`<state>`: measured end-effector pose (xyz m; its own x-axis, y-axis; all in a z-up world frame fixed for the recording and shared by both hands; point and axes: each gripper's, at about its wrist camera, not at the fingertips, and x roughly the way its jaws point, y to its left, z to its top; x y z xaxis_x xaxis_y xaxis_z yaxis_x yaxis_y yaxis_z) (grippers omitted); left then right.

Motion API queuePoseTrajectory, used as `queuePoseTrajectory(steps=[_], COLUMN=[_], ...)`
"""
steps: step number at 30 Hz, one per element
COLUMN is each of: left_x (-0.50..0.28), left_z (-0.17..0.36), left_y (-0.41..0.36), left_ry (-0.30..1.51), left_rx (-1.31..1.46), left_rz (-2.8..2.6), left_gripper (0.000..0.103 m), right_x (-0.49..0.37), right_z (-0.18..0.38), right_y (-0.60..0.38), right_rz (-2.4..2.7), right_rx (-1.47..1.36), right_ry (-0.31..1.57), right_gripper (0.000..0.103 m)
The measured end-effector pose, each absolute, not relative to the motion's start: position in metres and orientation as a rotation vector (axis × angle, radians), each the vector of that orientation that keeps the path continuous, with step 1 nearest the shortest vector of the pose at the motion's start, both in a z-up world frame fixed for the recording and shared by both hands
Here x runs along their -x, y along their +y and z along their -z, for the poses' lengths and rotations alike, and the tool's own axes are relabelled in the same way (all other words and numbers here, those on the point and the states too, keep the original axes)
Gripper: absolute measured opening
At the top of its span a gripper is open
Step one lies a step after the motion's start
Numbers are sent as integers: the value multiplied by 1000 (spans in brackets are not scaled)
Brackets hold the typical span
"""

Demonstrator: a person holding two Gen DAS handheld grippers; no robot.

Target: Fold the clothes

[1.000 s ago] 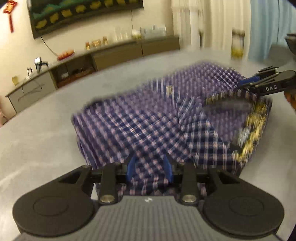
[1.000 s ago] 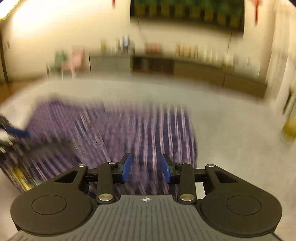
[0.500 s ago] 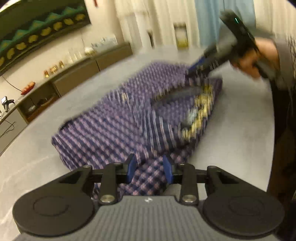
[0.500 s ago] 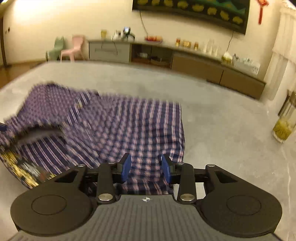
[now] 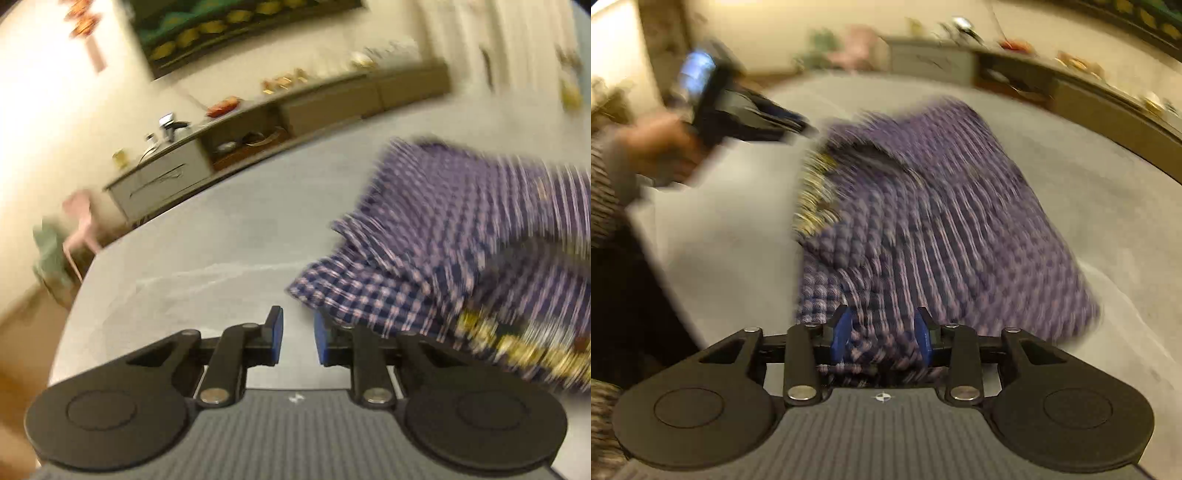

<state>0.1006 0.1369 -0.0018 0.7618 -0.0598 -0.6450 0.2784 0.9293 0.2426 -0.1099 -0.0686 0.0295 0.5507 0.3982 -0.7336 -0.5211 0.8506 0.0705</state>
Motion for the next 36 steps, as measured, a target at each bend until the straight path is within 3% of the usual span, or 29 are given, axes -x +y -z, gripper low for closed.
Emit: queuePoseTrajectory(steps=[6,8,9,12,19,23,31,33,36], left_x=[-87,-84,-86,-99,-134,-94,-14,13,18], left_z=[0,10,15,31,22,4,-33,-20,14], left_y=[123,107,102,103,116,110,99,88,89], left_ry=[739,758,770,824,720,700,655,659,754], left_rx=[-128,-177,-207,-240,-304,-328,-372,-461,-570], left_rz=[479,502,494,453,170,306,577,673,649], left_gripper=[23,40,41,38,33,42,40,40,31], right_x=[59,35,32,36,117,123,2,-32,-71], right_z=[-34,-11,-1,22,13,-16,-16,-3,28], right_y=[-93,-100,-101,-104,-46,-32,-31,-20,-17], right_rz=[-381,-298,-288,-270,-552,-631,-552,-550,-525], right_rx=[137,189,212,236,166,217,272,330,440], right_ry=[730,768,788,819,923,799,660,646,681], right_gripper=[43,43,43,43,45,48,48,48,47])
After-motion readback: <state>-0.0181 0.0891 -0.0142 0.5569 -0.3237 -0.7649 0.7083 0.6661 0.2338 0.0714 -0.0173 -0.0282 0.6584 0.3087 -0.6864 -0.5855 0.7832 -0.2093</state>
